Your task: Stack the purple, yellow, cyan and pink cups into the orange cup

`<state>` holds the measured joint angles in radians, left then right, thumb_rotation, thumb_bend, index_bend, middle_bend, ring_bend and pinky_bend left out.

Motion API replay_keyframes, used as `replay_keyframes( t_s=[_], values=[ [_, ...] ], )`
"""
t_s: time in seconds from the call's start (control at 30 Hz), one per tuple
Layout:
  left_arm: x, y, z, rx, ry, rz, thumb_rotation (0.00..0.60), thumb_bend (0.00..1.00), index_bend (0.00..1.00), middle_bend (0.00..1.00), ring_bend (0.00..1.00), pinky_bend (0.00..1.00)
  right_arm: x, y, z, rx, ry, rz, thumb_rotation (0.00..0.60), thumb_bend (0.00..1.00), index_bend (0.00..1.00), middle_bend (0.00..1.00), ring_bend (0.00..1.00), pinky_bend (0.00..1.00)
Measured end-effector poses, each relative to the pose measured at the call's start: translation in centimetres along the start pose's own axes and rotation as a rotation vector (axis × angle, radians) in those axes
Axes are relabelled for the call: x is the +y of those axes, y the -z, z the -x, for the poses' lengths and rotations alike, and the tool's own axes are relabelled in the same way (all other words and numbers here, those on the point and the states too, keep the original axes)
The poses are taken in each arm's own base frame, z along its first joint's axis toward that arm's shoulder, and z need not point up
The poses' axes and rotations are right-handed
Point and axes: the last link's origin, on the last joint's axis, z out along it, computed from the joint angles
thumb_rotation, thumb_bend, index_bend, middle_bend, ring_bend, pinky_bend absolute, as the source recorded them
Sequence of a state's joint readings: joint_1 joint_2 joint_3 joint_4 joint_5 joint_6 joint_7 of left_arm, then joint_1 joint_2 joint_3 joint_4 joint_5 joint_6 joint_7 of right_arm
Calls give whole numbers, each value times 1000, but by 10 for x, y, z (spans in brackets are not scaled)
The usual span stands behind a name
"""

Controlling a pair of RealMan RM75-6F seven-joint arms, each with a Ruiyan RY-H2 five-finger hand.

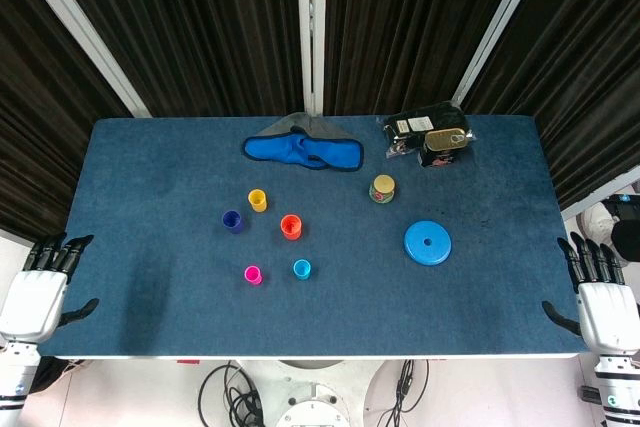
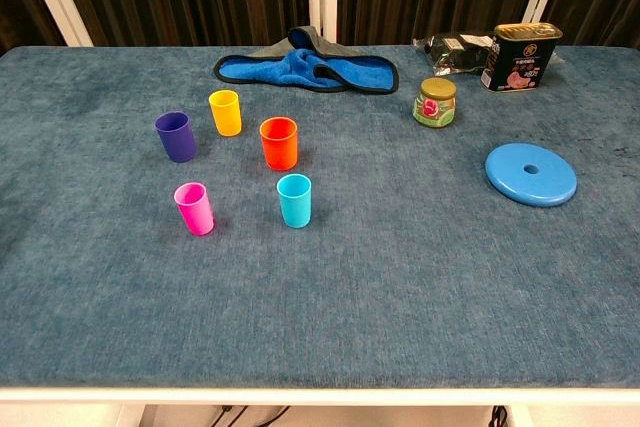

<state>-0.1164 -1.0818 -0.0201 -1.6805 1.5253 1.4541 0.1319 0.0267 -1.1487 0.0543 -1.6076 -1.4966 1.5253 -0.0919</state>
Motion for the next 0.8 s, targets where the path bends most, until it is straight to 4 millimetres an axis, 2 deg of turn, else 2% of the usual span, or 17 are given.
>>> replay_keyframes(
  t_s=[0.37,0.47,0.57,0.8],
  values=[
    [6,-2,4,6,27,20,600,152,117,163,46,89,6,2,0,-1,1,9,600,120,0,0,0,0],
    [12,-9,2,7,34,38,600,153,133,195,89,128,8,1,0,0,-3,18,600,120,0,0,0,0],
    [22,-22,-2,8,28,66,600,152,148,219,145,181,8,-1,1,2,-7,23,600,123,0,0,0,0],
    [64,-67,-10,-23,59,202,600,152,174,222,146,204,10,1,-1,23,-7,25,600,124,0,0,0,0]
  ],
)
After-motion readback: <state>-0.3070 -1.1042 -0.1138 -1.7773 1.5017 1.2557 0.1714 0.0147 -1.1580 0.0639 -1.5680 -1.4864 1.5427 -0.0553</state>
